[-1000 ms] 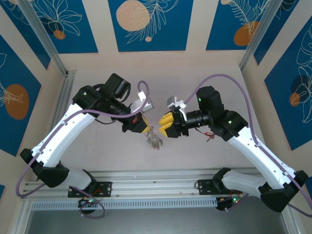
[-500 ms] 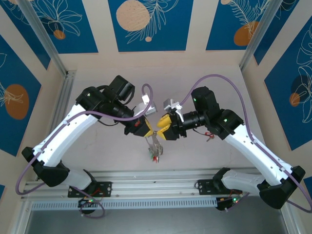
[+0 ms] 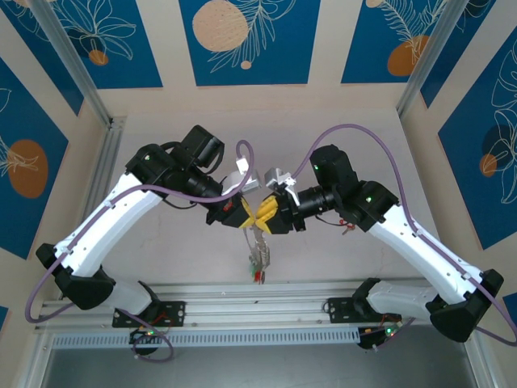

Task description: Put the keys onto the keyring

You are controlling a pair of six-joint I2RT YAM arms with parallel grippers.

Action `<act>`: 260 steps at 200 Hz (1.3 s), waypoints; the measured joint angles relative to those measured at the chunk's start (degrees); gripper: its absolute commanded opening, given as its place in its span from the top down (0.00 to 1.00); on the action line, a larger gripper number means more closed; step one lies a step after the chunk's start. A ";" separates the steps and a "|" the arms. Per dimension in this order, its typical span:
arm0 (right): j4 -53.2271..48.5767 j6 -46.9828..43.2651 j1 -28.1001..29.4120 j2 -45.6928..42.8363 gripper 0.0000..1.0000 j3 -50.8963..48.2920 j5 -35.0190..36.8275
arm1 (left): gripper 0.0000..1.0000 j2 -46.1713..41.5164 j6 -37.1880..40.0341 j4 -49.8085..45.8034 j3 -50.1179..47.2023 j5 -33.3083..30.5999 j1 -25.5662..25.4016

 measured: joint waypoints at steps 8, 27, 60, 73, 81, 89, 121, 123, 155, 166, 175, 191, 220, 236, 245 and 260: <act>-0.15 -0.17 0.13 -0.26 0.70 0.15 0.50 | 1.00 0.00 0.00 -0.02 0.00 0.02 0.00; -1.16 -0.35 0.17 -1.51 0.73 0.28 1.07 | 1.00 0.00 0.00 0.00 0.04 0.20 0.00; -2.67 -1.07 0.28 -3.41 0.80 0.85 0.96 | 1.00 0.00 -0.02 0.00 0.09 1.05 -0.02; -2.95 -1.25 0.28 -3.37 0.80 1.20 0.92 | 1.00 0.00 0.00 -0.02 0.09 1.38 -0.15; -3.04 -1.29 0.28 -3.34 0.80 1.20 0.83 | 1.00 0.00 0.00 -0.04 0.09 1.51 -0.33; -3.32 -1.49 0.35 -3.23 0.81 1.31 0.83 | 1.00 0.00 0.00 -0.04 0.09 1.53 -0.50; -4.37 -1.95 1.40 -1.60 0.84 3.10 0.85 | 1.00 -0.02 0.02 -0.04 0.09 1.60 -0.87; -4.37 -2.08 1.53 -1.44 0.85 3.19 0.85 | 1.00 -0.02 0.02 -0.04 0.09 1.62 -0.87; -5.73 -2.78 2.84 -0.55 0.88 3.76 1.09 | 1.00 -0.02 0.13 -0.24 0.09 1.73 -0.92; -6.19 -2.95 3.04 -0.57 0.89 3.78 1.11 | 1.00 -0.02 0.28 -0.44 0.09 1.75 -0.96; -6.62 -3.08 3.17 -0.57 0.90 3.80 1.25 | 1.00 -0.02 0.37 -0.66 0.09 1.79 -1.01; -7.32 -3.43 3.17 -0.57 0.90 3.80 1.36 | 1.00 -0.02 0.42 -0.92 0.11 1.97 -1.11; -8.04 -3.91 3.17 -0.57 0.85 3.80 2.03 | 1.00 -0.02 0.42 -1.27 0.20 2.01 -1.53; -8.35 -4.15 3.17 -0.57 0.78 3.80 2.23 | 1.00 -0.02 0.42 -1.29 0.20 1.90 -1.84; -8.46 -4.42 3.17 -0.57 0.75 3.80 2.29 | 1.00 -0.02 0.42 -1.31 0.20 1.86 -1.88; -8.50 -4.70 3.34 -0.68 0.73 3.80 2.32 | 1.00 -0.02 0.44 -1.42 0.20 1.66 -1.88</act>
